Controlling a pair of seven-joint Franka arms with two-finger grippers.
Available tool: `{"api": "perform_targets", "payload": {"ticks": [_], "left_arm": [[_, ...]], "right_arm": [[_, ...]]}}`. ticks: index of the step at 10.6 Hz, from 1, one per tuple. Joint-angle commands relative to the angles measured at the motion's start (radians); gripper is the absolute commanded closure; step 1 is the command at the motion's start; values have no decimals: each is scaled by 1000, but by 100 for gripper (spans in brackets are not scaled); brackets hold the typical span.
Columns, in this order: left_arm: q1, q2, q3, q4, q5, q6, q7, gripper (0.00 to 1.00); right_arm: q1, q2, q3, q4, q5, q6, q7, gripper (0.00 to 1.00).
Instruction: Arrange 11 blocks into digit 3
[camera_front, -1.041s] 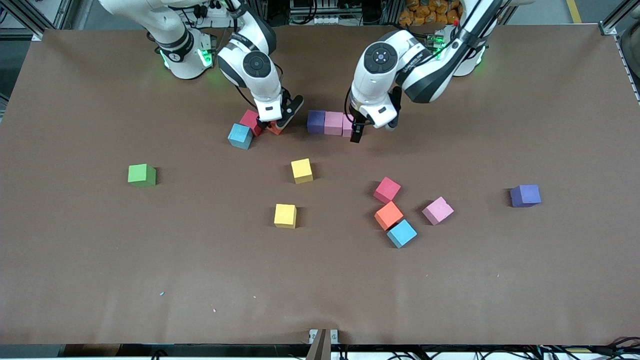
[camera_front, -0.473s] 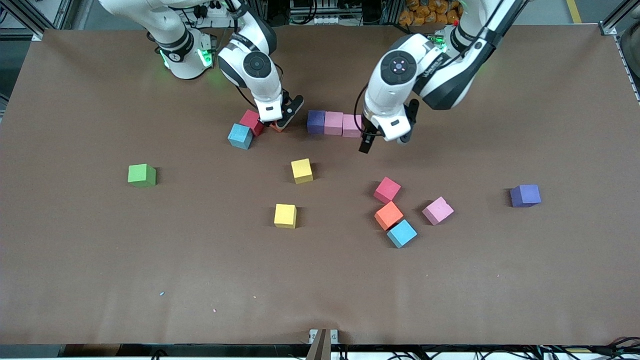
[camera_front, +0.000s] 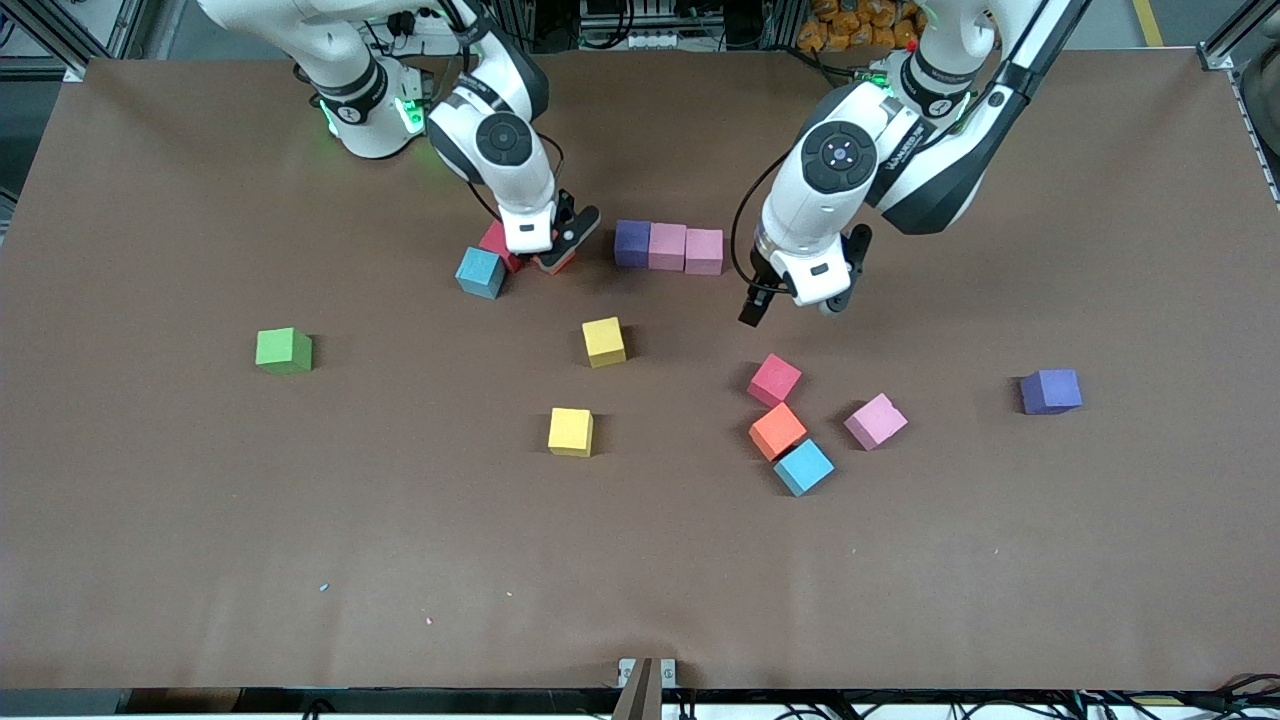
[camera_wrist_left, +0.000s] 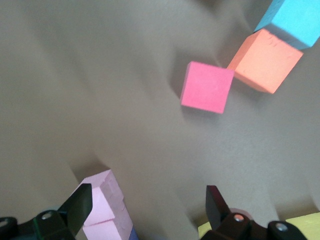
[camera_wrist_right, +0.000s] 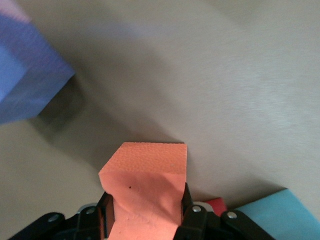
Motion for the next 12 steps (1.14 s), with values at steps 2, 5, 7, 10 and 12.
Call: {"api": "perform_targets", "payload": {"ticks": [2, 5, 7, 10, 12], "left_arm": [[11, 94, 0, 86, 97, -24, 16, 0], [8, 179, 21, 152, 199, -24, 16, 0], [9, 222, 38, 181, 252, -24, 19, 0], [5, 258, 67, 198, 261, -24, 76, 0], [3, 300, 81, 227, 266, -24, 116, 0]], "right_arm": [[-1, -17, -9, 72, 18, -52, 171, 100], [1, -10, -28, 173, 21, -124, 347, 100], [-1, -7, -32, 208, 55, -129, 427, 100], [13, 16, -33, 267, 135, -141, 510, 100], [37, 47, -33, 316, 133, -143, 578, 100]]}}
